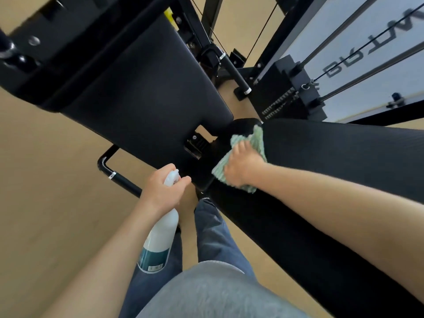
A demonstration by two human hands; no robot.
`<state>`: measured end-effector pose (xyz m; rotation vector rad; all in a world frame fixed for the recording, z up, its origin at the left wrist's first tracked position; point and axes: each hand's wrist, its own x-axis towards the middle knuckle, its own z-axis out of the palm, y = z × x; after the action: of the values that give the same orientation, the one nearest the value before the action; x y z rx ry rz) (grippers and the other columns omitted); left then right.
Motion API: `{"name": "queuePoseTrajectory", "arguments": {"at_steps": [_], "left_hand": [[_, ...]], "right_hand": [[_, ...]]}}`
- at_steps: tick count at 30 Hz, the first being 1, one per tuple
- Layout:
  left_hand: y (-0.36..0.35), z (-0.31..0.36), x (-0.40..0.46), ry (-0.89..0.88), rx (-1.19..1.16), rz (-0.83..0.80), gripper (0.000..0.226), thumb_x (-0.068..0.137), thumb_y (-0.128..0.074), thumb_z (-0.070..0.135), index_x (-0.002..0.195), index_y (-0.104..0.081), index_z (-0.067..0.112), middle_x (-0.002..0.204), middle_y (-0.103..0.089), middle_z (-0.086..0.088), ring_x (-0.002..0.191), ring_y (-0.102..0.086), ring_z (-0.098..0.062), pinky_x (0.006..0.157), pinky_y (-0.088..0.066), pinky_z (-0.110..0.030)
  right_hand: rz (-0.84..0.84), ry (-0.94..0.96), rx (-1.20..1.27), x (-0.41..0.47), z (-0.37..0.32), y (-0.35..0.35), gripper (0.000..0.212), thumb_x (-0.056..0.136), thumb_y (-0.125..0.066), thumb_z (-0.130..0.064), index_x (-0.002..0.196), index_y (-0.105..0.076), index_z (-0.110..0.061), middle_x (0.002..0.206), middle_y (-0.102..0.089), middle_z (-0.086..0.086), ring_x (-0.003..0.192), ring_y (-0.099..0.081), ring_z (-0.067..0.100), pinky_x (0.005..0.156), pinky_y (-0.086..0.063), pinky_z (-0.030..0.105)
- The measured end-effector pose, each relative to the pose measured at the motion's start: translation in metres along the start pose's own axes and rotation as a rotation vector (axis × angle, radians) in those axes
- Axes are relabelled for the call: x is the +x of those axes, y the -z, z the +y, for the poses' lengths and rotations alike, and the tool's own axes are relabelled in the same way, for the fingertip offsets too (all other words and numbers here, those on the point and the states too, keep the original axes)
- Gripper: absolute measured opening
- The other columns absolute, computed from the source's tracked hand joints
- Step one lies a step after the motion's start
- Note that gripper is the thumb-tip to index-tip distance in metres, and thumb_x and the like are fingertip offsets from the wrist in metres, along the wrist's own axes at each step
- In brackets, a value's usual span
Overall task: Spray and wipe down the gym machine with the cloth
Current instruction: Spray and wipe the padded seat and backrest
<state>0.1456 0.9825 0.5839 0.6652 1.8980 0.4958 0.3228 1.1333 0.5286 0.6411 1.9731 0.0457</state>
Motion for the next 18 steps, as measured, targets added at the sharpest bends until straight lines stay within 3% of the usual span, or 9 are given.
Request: {"name": "queuePoseTrajectory", "arguments": {"at_steps": [2, 4, 9, 12, 18], "left_hand": [[0.006, -0.005, -0.005, -0.006, 0.0, -0.007, 0.033, 0.097, -0.069, 0.03, 0.095, -0.056, 0.0, 0.08, -0.058, -0.021, 0.06, -0.058, -0.024, 0.068, -0.058, -0.048], [0.011, -0.009, -0.011, -0.025, 0.004, -0.028, 0.035, 0.096, -0.069, 0.029, 0.091, -0.053, -0.001, 0.071, -0.053, -0.013, 0.057, -0.055, -0.022, 0.063, -0.052, -0.041], [0.022, -0.012, -0.023, -0.077, 0.032, -0.071, 0.037, 0.098, -0.068, 0.03, 0.089, -0.05, -0.002, 0.066, -0.051, -0.009, 0.058, -0.05, -0.021, 0.062, -0.047, -0.035], [0.028, -0.013, -0.028, -0.113, 0.042, -0.121, 0.036, 0.099, -0.067, 0.028, 0.088, -0.05, -0.002, 0.067, -0.052, -0.01, 0.062, -0.05, -0.022, 0.064, -0.046, -0.035], [0.027, -0.012, -0.041, -0.173, 0.109, -0.23, 0.031, 0.098, -0.067, 0.029, 0.084, -0.052, 0.006, 0.073, -0.055, -0.008, 0.069, -0.053, -0.023, 0.065, -0.047, -0.037]], "right_hand": [[0.026, 0.147, -0.046, -0.023, -0.047, 0.0, 0.069, 0.1, -0.018, -0.047, 0.147, -0.042, -0.002, 0.15, -0.038, 0.029, 0.138, -0.032, 0.046, 0.116, -0.017, 0.061], [0.065, 0.245, -0.084, -0.047, -0.079, -0.007, 0.06, 0.103, -0.029, -0.042, 0.149, -0.041, -0.006, 0.154, -0.035, 0.026, 0.142, -0.028, 0.046, 0.116, -0.015, 0.066], [0.058, 0.145, -0.086, -0.108, -0.098, -0.012, 0.077, 0.104, -0.042, -0.029, 0.159, 0.003, 0.0, 0.166, 0.005, 0.024, 0.154, -0.004, 0.04, 0.124, -0.006, 0.054], [0.085, 0.198, -0.115, -0.162, -0.077, -0.016, 0.069, 0.105, -0.039, -0.026, 0.161, -0.003, -0.008, 0.166, 0.01, 0.021, 0.154, -0.002, 0.04, 0.124, -0.004, 0.051], [-0.05, 0.211, -0.087, -0.243, -0.042, -0.017, 0.063, 0.105, -0.032, -0.022, 0.162, -0.004, -0.02, 0.166, 0.019, 0.013, 0.154, 0.007, 0.038, 0.126, 0.0, 0.049]]}}
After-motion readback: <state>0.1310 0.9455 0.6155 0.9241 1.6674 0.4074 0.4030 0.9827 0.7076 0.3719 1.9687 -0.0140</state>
